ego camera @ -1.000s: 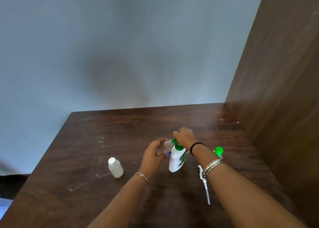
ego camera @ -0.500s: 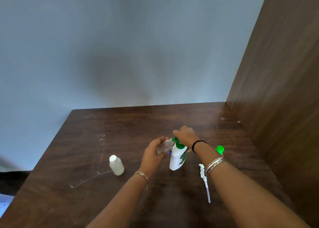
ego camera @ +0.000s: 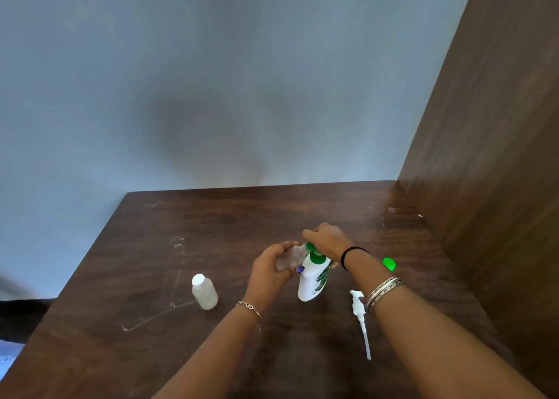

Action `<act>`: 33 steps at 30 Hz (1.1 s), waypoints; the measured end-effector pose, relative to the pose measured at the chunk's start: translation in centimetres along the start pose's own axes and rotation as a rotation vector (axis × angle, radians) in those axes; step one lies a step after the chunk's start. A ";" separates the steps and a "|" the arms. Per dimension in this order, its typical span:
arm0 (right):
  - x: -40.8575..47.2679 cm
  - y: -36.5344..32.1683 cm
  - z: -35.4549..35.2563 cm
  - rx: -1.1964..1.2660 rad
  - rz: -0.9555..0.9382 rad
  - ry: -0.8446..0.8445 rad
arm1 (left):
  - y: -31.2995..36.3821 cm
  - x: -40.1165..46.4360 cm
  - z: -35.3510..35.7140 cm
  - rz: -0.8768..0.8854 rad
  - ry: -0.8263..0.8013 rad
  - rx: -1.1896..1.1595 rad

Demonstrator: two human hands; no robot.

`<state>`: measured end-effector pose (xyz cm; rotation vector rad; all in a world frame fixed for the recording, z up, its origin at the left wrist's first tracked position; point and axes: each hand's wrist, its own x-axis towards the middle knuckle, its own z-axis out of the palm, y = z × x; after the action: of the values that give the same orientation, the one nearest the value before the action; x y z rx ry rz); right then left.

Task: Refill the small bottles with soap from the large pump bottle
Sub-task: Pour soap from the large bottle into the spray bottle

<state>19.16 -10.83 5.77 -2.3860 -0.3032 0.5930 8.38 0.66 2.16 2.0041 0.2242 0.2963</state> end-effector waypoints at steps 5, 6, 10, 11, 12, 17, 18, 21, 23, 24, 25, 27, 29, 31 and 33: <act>0.1 0.1 0.6 -0.030 -0.029 0.058 | -0.3 0.1 -0.1 -0.015 0.000 -0.019; 0.1 0.2 0.7 -0.043 -0.033 0.080 | -0.4 0.0 -0.1 -0.016 0.001 -0.022; 0.0 0.2 0.5 -0.047 -0.036 0.047 | -0.5 -0.1 -0.3 -0.006 -0.013 -0.018; -0.1 0.1 0.4 -0.038 -0.033 0.028 | -0.4 -0.1 -0.3 -0.003 -0.013 -0.023; -0.1 0.1 0.2 -0.030 -0.031 0.015 | -0.3 -0.2 -0.3 -0.001 -0.013 -0.028; -0.3 0.1 0.3 -0.036 -0.037 0.042 | -0.3 0.0 -0.2 0.004 -0.012 -0.016; -0.3 0.3 0.6 -0.037 -0.040 0.061 | -0.4 0.1 -0.2 -0.003 -0.015 -0.012; -0.5 0.3 0.8 -0.042 -0.044 0.088 | -0.4 -0.1 -0.1 -0.012 -0.013 -0.006; -0.7 0.1 0.4 -0.030 -0.036 0.056 | -0.4 -0.2 -0.1 -0.009 -0.013 -0.006; -0.7 0.0 0.1 -0.022 -0.030 0.029 | -0.4 -0.2 -0.2 -0.007 -0.014 -0.007; -0.8 -0.1 -0.1 -0.023 -0.024 0.000 | -0.3 -0.2 -0.2 -0.003 -0.014 -0.010; -1.0 -0.1 -0.3 -0.054 -0.024 -0.028 | -0.2 -0.2 -0.3 -0.001 -0.009 -0.015; -1.0 0.0 -0.2 -0.109 -0.037 0.002 | -0.2 -0.1 -0.2 -0.004 -0.004 -0.021; -1.0 0.2 0.2 -0.157 -0.045 0.033 | -0.4 -0.2 -0.2 -0.013 -0.004 -0.020; -1.0 0.2 0.3 -0.172 -0.045 0.029 | -0.5 -0.3 -0.3 -0.018 0.000 -0.005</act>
<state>18.15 -11.20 5.80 -2.5426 -0.4093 0.5299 8.02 1.03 1.78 1.9962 0.2416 0.2848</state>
